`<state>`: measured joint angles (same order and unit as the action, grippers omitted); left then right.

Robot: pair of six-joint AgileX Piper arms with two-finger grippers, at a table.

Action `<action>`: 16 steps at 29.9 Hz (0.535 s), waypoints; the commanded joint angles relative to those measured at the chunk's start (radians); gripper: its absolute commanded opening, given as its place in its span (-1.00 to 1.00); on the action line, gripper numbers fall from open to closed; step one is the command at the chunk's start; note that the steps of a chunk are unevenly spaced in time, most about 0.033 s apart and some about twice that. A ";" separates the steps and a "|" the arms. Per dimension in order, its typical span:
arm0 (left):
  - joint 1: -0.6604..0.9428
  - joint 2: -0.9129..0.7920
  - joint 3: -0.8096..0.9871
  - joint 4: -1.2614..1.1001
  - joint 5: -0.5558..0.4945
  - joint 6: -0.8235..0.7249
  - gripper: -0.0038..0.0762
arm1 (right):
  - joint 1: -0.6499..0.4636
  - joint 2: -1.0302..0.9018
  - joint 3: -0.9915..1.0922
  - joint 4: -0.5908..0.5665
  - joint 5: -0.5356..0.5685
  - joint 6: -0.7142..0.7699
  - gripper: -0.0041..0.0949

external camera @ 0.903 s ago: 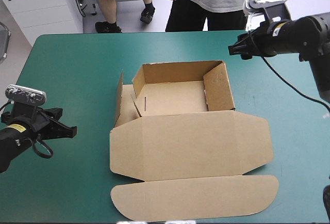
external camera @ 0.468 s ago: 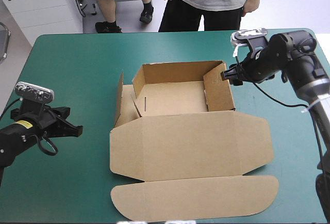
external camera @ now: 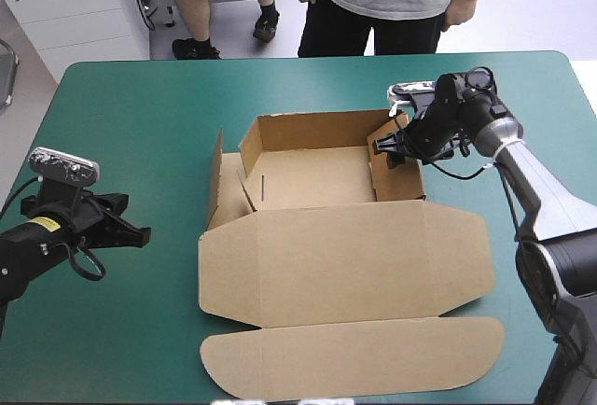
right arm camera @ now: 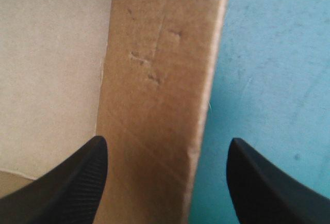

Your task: Fold the box

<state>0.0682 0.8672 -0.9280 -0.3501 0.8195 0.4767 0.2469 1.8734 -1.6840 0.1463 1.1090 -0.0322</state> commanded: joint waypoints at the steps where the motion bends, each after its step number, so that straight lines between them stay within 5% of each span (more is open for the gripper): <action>1: -0.005 -0.004 -0.025 -0.035 -0.043 -0.005 -0.92 | -0.003 -0.023 -0.023 0.020 -0.047 -0.001 0.32; 7: -0.005 -0.004 -0.025 -0.035 -0.029 -0.005 -0.92 | -0.003 -0.009 -0.023 0.020 -0.068 -0.001 0.18; 16: -0.005 -0.004 -0.025 -0.035 -0.029 -0.005 -0.92 | -0.003 -0.002 -0.023 0.016 -0.053 -0.006 -0.82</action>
<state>0.0682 0.8672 -0.9280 -0.3510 0.8382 0.4767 0.2469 1.9206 -1.6840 0.1469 1.0659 -0.0315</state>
